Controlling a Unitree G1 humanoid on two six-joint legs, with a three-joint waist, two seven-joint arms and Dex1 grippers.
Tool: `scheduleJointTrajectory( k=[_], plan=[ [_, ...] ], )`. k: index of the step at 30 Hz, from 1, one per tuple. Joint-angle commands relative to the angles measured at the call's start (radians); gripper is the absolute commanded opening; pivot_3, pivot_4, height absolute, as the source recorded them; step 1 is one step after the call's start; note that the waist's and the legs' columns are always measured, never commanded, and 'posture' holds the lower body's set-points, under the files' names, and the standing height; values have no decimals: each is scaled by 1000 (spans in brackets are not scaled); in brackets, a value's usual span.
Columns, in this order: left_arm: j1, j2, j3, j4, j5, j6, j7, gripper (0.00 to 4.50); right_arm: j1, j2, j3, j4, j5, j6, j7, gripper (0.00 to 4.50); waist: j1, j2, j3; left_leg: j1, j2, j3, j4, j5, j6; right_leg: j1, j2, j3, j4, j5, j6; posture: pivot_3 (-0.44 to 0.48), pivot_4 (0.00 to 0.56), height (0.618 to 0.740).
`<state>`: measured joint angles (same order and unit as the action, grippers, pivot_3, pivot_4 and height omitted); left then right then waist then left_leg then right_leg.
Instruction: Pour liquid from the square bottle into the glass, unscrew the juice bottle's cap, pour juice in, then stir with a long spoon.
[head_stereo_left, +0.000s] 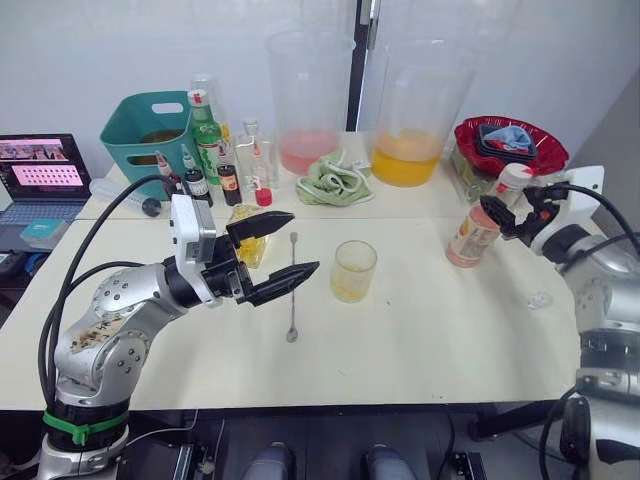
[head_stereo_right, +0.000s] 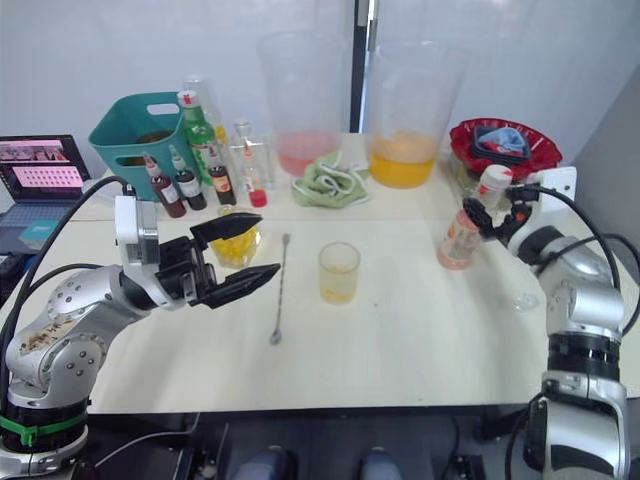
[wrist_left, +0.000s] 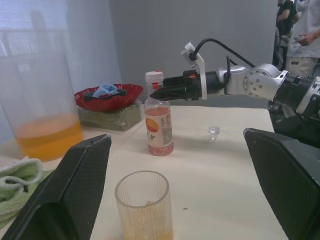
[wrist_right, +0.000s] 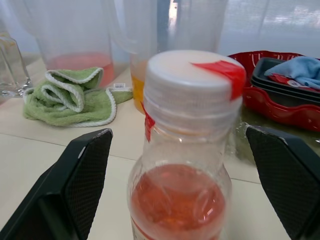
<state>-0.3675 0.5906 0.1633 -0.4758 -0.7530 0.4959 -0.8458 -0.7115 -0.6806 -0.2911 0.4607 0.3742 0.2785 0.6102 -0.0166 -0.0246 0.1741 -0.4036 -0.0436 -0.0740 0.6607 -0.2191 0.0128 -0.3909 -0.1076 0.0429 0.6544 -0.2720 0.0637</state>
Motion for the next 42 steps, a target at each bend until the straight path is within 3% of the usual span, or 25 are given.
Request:
scheduleJointTrajectory(
  k=[1,4,9,14,18,22,28,34,39,42],
  plan=[
    [4,9,3,-28,11,-33,-3,4491,-61,-17,0,64,-22,-56,28,4500,1,0,0,0,0,0,0,0,0,0,0,0,0,0,0,0,150,740],
    [11,4,-11,-25,22,-46,-7,4491,-126,-11,19,180,-46,-91,53,4500,0,0,0,0,0,0,0,0,0,0,0,0,-1,0,0,0,150,740],
    [16,-3,-5,-16,33,-68,4,4500,-160,-20,17,245,-56,-120,79,3002,1,0,0,-1,0,0,-1,0,0,0,0,0,-3,0,0,0,150,740],
    [13,-5,-9,-9,23,-70,-20,4500,-139,-34,-4,182,-27,-88,105,1467,3,1,0,-2,0,0,-1,0,0,0,0,0,-5,0,0,0,150,740],
    [0,3,-21,39,35,-81,-73,4500,-83,-62,-19,-4,39,18,160,1399,4,2,1,-3,0,-1,-1,0,0,-1,0,-1,-5,0,0,0,150,740],
    [-15,27,-44,112,54,-106,-159,4500,28,-107,-35,-300,163,209,220,1399,3,5,3,-7,0,0,-1,0,1,-5,0,-1,-4,0,0,0,150,740],
    [-57,46,-83,221,69,-129,-279,4500,179,-136,-72,-703,365,443,204,1399,0,6,3,-12,0,0,-1,0,1,-13,0,0,2,0,0,0,150,740],
    [-140,42,-124,299,119,-182,-350,4500,226,-33,-32,-1012,503,546,21,1399,3,6,3,-12,0,0,0,0,0,-13,0,0,2,0,0,0,150,740],
    [-162,52,-133,340,138,-191,-399,4500,255,50,62,-1133,529,566,-80,1399,2,6,3,-12,0,0,0,0,0,-13,0,0,3,0,0,0,150,740],
    [-169,57,-137,349,145,-190,-414,4500,342,121,145,-1182,489,525,-118,1399,5,5,3,-12,0,-1,0,0,0,-13,0,0,3,0,0,0,150,740]
  ],
)
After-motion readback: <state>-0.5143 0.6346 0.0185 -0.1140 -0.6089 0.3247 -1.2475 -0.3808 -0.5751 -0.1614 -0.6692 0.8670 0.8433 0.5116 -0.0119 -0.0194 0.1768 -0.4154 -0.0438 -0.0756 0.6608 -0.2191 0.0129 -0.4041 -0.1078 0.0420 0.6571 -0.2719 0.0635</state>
